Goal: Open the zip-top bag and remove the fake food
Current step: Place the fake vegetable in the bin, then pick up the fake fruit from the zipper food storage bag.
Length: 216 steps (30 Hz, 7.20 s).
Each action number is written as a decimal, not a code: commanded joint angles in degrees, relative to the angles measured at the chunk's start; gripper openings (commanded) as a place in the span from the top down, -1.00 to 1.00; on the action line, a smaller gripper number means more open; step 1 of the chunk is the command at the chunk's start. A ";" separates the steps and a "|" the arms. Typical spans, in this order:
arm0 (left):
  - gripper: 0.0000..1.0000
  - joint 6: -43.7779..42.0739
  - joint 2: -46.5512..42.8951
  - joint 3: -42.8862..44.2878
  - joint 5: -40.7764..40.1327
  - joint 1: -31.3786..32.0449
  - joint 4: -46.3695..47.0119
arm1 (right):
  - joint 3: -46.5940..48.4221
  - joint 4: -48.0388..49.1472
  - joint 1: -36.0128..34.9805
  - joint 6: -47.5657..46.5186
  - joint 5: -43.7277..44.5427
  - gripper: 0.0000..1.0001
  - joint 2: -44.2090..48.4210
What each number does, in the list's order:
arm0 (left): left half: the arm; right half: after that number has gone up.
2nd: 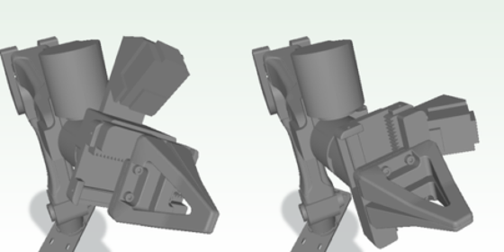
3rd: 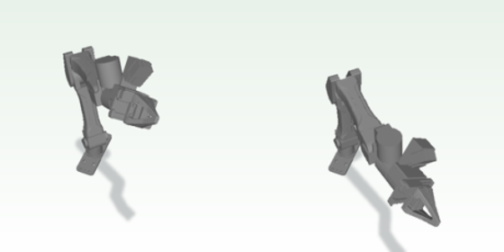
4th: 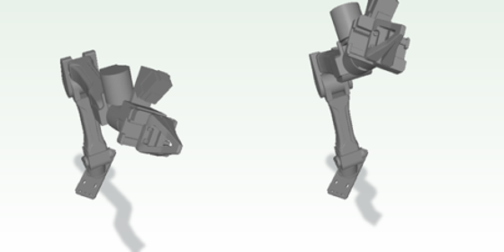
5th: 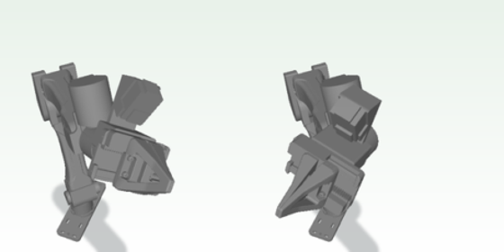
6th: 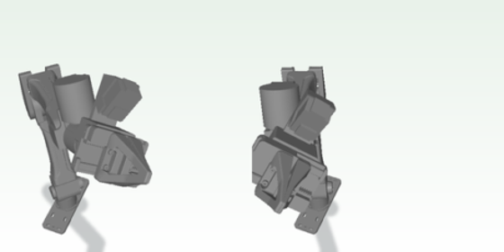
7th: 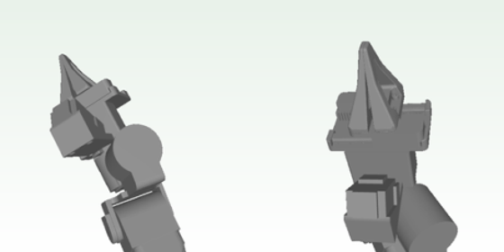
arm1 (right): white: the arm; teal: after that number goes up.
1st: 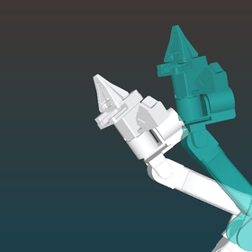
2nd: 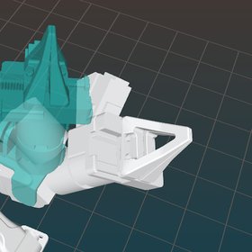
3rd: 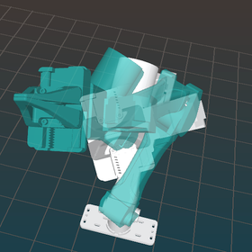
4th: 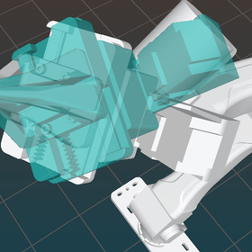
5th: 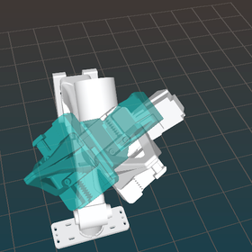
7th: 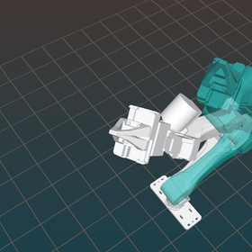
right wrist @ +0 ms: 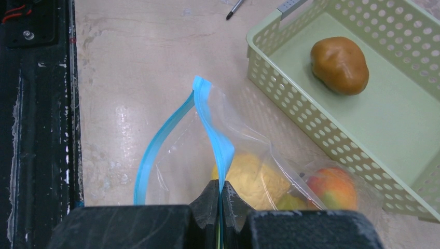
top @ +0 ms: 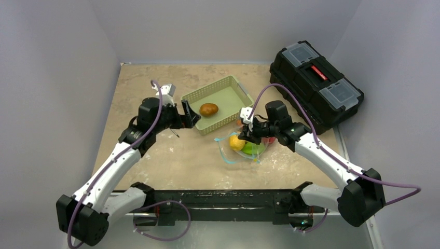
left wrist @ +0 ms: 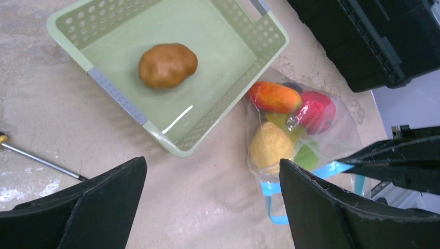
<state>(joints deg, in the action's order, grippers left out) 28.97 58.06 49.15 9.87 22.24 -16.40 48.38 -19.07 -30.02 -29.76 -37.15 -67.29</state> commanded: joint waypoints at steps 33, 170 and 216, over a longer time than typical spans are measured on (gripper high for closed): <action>-0.88 -1.10 -20.08 -24.19 -5.68 32.37 15.25 | 0.40 -1.07 0.52 -2.61 -2.93 1.00 -0.38; -0.59 4.74 46.11 -10.57 -27.81 34.36 68.43 | 16.04 -4.62 2.71 4.98 22.45 0.87 -29.01; 1.00 3.20 13.33 -17.50 -19.05 34.19 32.42 | 15.25 -8.39 3.75 -0.39 11.06 0.80 -21.86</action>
<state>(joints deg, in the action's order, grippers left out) 33.78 75.77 32.49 -10.39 56.64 18.70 63.35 -26.65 -26.57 -28.27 -22.74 -92.44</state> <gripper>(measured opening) 0.658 0.097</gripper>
